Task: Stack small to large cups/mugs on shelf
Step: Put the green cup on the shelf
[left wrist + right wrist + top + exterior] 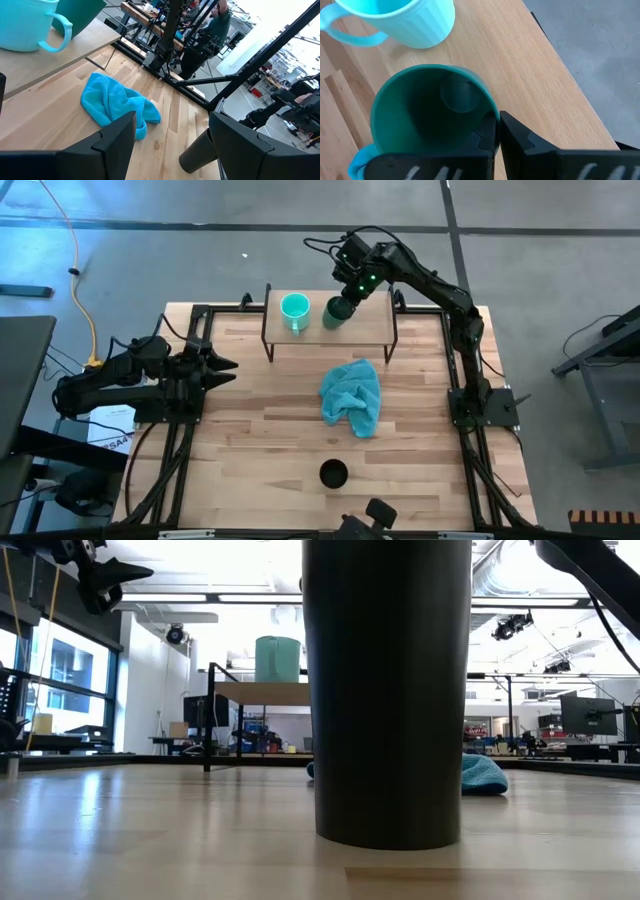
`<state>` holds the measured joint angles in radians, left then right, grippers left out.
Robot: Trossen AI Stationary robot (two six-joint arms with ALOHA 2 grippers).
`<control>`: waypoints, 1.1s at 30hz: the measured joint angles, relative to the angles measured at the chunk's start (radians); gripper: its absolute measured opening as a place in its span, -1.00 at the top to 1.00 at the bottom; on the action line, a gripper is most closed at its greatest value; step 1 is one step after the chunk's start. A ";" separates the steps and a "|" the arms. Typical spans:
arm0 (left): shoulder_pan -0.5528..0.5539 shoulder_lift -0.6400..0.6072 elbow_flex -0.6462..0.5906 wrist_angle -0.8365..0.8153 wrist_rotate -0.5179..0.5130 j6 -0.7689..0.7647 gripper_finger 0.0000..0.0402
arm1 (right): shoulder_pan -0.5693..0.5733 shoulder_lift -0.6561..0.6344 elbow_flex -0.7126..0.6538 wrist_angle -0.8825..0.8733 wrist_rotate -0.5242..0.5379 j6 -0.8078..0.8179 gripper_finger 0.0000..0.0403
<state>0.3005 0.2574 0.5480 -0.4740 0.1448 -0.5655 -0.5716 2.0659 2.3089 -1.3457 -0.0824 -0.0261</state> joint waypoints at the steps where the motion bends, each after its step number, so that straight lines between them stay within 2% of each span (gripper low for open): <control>1: 0.000 0.000 0.000 0.000 0.000 0.000 -0.19 | 0.000 0.000 0.000 0.000 -0.001 0.000 1.00; 16: 0.000 0.000 0.000 0.000 0.000 0.004 -0.19 | -0.004 0.001 0.000 0.003 -0.026 -0.008 0.98; 25: 0.000 0.000 0.000 0.000 0.000 0.004 -0.19 | -0.011 0.001 0.000 -0.003 -0.026 0.001 0.68; 33: 0.000 0.000 0.000 0.000 0.000 0.009 -0.19 | -0.011 0.001 0.000 -0.003 -0.026 0.000 0.62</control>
<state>0.3006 0.2577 0.5480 -0.4740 0.1448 -0.5564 -0.5831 2.0666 2.3085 -1.3491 -0.1085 -0.0257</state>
